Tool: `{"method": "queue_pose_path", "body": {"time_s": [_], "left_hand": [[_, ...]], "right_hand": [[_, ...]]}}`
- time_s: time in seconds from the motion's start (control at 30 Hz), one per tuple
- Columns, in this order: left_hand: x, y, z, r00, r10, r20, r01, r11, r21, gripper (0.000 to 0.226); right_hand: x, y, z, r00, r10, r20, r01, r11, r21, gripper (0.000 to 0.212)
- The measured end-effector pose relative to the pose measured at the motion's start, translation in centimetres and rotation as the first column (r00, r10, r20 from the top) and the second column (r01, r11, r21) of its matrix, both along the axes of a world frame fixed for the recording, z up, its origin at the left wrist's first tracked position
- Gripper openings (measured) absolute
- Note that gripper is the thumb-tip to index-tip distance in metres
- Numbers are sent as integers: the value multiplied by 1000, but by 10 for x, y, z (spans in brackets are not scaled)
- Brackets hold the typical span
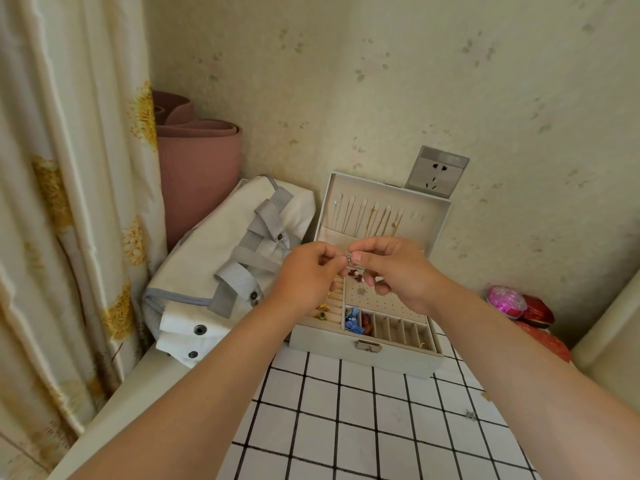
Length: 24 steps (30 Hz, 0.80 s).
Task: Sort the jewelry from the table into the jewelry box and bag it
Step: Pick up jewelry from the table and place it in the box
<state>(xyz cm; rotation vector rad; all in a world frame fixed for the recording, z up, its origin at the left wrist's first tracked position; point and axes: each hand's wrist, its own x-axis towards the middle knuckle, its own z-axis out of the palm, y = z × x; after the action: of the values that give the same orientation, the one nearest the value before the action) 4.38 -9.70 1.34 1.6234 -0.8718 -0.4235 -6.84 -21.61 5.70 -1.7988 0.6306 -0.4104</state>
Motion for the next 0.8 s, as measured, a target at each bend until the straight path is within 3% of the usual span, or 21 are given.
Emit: {"method": "queue_pose_path", "body": {"time_s": [0.27,0.4,0.47,0.57,0.67,0.8], "left_hand": [[-1,-5,-8,989,21,146,-31,997,64,14],[-1,-5,-9,980,-2,197,-16,996,89,13],[0,-2,-11,920,-31,392,-35,987,159,19],[3,1,-18,741,-120,660,-69,965,252,27],[5,-1,-27,631,-218,745,-77,937,340,35],[7,-4,-36,593,-283,753,-68,915,398,43]], "right_hand": [[-2,4,-6,1000,22,-1,-22,979,-205,18],[3,-4,-16,998,-42,53,57,947,-317,14],[5,-13,-24,993,-119,26,119,901,-417,11],[8,-24,-36,976,-196,-98,100,796,-596,8],[10,-26,-44,934,-243,-262,-37,663,-747,9],[15,-25,-46,923,-268,-276,-87,555,-828,12]]}}
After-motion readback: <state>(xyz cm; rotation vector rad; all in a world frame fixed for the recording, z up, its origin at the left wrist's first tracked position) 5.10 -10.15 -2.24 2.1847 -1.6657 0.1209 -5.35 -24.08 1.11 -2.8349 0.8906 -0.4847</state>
